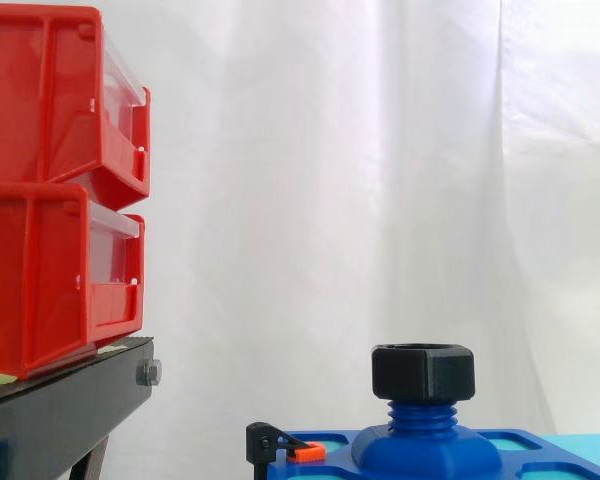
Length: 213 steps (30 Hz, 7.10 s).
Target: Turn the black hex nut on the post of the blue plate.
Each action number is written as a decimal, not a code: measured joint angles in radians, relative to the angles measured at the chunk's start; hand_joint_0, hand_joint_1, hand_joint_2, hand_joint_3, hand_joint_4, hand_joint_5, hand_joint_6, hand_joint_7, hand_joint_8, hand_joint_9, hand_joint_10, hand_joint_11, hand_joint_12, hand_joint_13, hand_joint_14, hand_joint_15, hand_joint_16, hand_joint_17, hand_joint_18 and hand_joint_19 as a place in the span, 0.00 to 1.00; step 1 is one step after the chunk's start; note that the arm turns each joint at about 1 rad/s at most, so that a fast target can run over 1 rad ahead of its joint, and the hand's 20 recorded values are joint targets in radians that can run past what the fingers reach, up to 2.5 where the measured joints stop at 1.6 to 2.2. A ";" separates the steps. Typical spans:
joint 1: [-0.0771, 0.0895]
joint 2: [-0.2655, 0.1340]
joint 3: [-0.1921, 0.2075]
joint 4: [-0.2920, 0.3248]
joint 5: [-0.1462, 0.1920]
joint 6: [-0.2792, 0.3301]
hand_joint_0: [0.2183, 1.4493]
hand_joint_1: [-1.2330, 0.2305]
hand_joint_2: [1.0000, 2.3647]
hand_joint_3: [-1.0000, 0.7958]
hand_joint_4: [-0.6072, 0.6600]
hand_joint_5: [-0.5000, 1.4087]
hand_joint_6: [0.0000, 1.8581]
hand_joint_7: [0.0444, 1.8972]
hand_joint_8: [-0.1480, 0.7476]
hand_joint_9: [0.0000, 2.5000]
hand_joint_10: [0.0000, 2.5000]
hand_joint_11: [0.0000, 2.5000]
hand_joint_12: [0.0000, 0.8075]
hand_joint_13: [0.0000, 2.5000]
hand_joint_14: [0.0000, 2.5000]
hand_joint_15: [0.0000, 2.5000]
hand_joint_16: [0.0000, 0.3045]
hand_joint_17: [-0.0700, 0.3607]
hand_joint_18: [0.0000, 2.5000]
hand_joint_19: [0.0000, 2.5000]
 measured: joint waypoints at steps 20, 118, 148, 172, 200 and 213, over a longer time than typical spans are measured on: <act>0.069 -0.230 0.001 0.146 0.145 -0.234 0.21 0.24 0.00 0.28 0.55 0.13 0.27 0.40 0.36 0.13 0.00 0.01 0.39 0.13 0.00 0.02 0.15 0.40 0.09 0.05; 0.175 -0.421 0.083 0.488 0.486 -0.799 0.06 0.26 0.00 0.28 0.68 0.11 0.27 0.49 0.46 0.09 0.00 0.04 0.52 0.13 0.00 0.03 0.22 0.51 0.14 0.06; 0.199 -0.421 0.113 0.511 0.600 -0.928 0.06 0.33 0.00 0.28 0.66 0.11 0.27 0.46 0.47 0.09 0.00 0.04 0.54 0.12 0.00 0.03 0.23 0.53 0.14 0.07; 0.221 -0.511 0.265 0.372 0.672 -0.956 0.11 0.33 0.00 0.28 0.65 0.11 0.27 0.46 0.45 0.09 0.00 0.05 0.51 0.12 0.00 0.03 0.21 0.50 0.13 0.07; 0.215 -0.547 0.271 0.415 0.610 -0.999 0.19 0.25 0.00 0.28 0.62 0.11 0.27 0.47 0.40 0.07 0.00 0.04 0.45 0.11 0.00 0.03 0.18 0.44 0.12 0.08; 0.213 -0.548 0.271 0.402 0.582 -1.007 0.14 0.24 0.00 0.28 0.64 0.11 0.27 0.47 0.43 0.08 0.00 0.05 0.48 0.11 0.00 0.03 0.19 0.47 0.13 0.08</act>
